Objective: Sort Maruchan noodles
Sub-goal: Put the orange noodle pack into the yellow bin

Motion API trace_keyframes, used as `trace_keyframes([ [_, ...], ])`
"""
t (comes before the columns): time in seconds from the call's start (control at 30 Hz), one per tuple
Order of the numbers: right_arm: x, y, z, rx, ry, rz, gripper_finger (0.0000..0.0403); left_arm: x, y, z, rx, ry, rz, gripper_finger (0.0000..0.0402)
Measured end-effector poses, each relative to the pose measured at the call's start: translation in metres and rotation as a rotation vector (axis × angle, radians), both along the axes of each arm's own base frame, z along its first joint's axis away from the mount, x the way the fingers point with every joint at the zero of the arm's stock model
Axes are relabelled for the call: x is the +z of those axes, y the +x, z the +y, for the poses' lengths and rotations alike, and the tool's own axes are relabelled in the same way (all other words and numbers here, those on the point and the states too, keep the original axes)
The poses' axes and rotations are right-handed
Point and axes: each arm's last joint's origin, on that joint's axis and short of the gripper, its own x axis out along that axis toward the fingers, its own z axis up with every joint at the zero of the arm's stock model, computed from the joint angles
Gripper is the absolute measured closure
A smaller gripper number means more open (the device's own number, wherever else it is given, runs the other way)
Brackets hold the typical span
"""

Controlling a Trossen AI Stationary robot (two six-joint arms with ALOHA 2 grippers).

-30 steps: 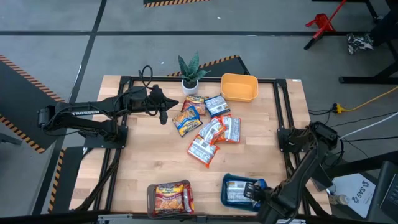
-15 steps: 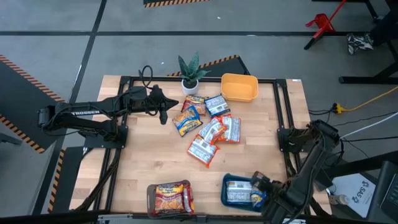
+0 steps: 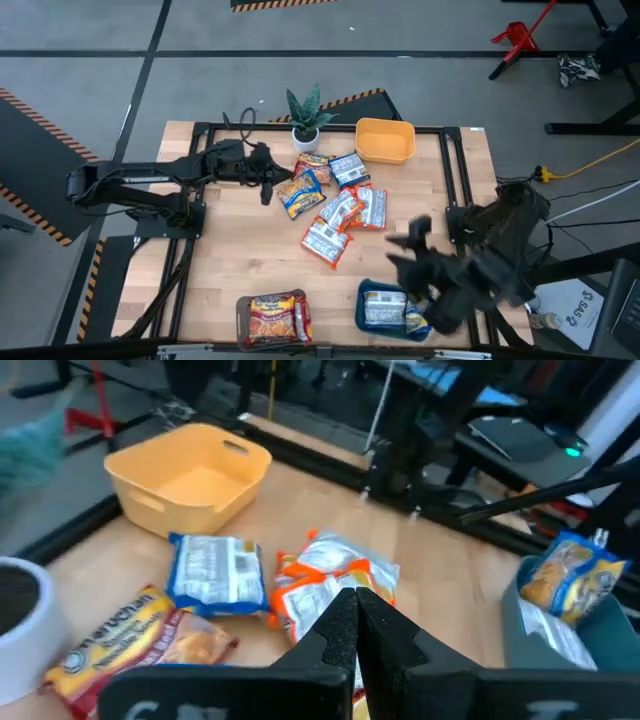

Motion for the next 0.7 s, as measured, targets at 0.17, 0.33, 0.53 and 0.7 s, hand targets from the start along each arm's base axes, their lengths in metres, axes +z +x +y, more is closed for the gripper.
trace_keyframes([
  [0.17,-0.002,0.034,-0.043,-0.131,0.061,0.084,0.0230,-0.026,0.027,0.002,-0.090,-0.031,0.063,0.0401],
  [0.33,-0.025,0.073,-0.083,-0.180,0.167,0.181,0.0230,-0.058,0.052,0.001,-0.128,0.037,0.139,0.0401],
  [0.53,-0.064,0.094,-0.120,-0.189,0.180,0.319,0.0230,-0.089,0.076,0.000,-0.174,0.063,0.143,0.0401],
  [0.7,-0.096,0.091,-0.152,-0.351,0.366,0.312,0.0230,-0.103,0.088,0.001,-0.221,0.053,0.096,0.0401],
])
